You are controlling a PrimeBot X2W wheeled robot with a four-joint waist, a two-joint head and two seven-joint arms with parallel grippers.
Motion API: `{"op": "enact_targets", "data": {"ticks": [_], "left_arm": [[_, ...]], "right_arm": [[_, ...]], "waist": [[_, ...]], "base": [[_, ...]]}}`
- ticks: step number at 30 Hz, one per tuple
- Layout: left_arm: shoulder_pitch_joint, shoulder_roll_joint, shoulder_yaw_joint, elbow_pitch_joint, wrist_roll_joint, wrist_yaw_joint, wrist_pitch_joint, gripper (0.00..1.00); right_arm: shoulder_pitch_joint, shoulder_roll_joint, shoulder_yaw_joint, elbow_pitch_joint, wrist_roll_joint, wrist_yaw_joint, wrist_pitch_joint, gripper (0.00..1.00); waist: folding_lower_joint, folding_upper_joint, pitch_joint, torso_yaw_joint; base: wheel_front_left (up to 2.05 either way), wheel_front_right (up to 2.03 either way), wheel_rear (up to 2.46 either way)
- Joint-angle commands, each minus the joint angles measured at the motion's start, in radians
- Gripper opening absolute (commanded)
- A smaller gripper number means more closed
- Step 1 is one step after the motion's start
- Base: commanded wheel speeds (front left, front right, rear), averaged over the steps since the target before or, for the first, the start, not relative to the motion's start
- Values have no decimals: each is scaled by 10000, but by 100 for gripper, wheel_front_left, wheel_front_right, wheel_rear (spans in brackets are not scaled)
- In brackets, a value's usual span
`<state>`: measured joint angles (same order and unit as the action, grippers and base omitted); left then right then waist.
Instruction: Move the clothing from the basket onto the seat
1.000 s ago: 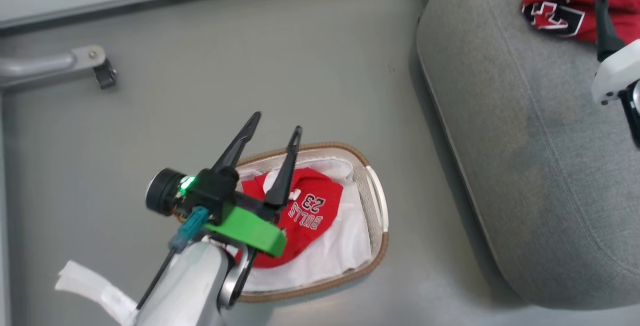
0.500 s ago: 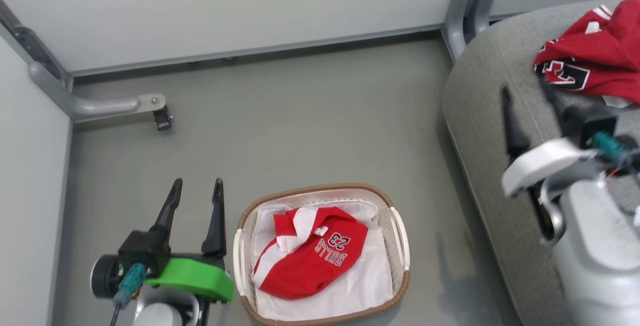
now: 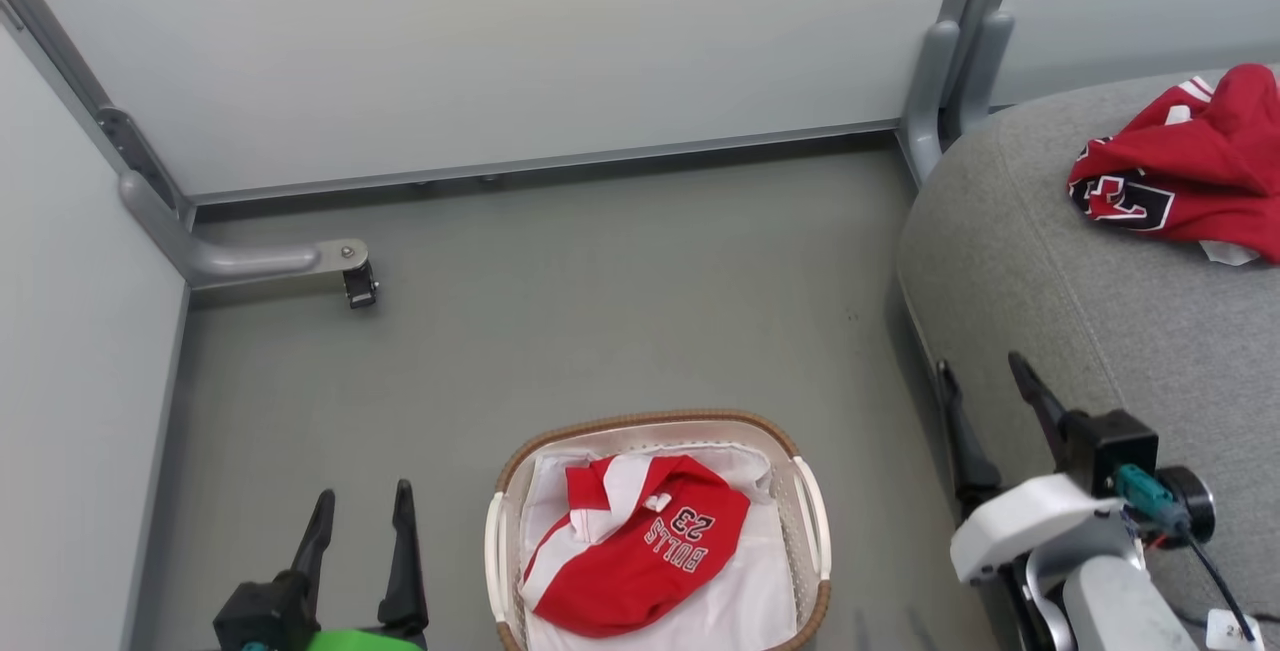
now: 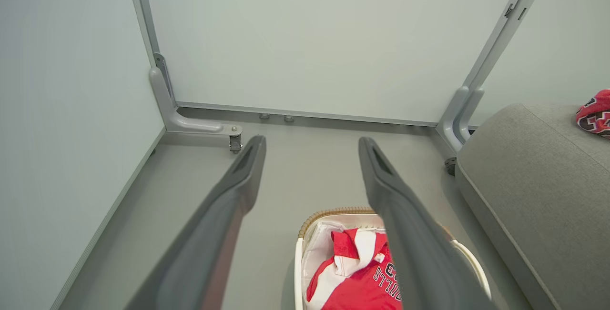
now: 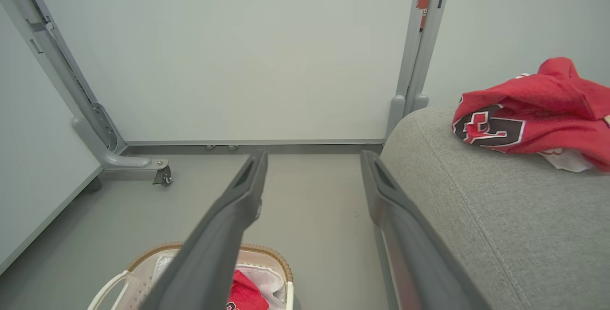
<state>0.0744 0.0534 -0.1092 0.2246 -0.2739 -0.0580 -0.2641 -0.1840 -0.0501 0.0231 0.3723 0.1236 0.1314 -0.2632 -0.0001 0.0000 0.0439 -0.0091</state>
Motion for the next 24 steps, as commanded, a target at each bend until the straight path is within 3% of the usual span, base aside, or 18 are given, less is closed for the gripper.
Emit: {"op": "enact_targets", "data": {"ticks": [1, 24], "left_arm": [[198, -5, 19, -55, -11, -3, -5, 100], [268, -23, 52, -25, -43, 122, -6, 100]], "right_arm": [[282, -23, 63, -107, 237, -14, -20, 100], [715, -21, 672, -21, 451, -14, -21, 100]], "waist": [[1, 0, -57, -25], [1, 0, -159, 39]], "base": [[0, 0, 0], [0, 0, 0]]}}
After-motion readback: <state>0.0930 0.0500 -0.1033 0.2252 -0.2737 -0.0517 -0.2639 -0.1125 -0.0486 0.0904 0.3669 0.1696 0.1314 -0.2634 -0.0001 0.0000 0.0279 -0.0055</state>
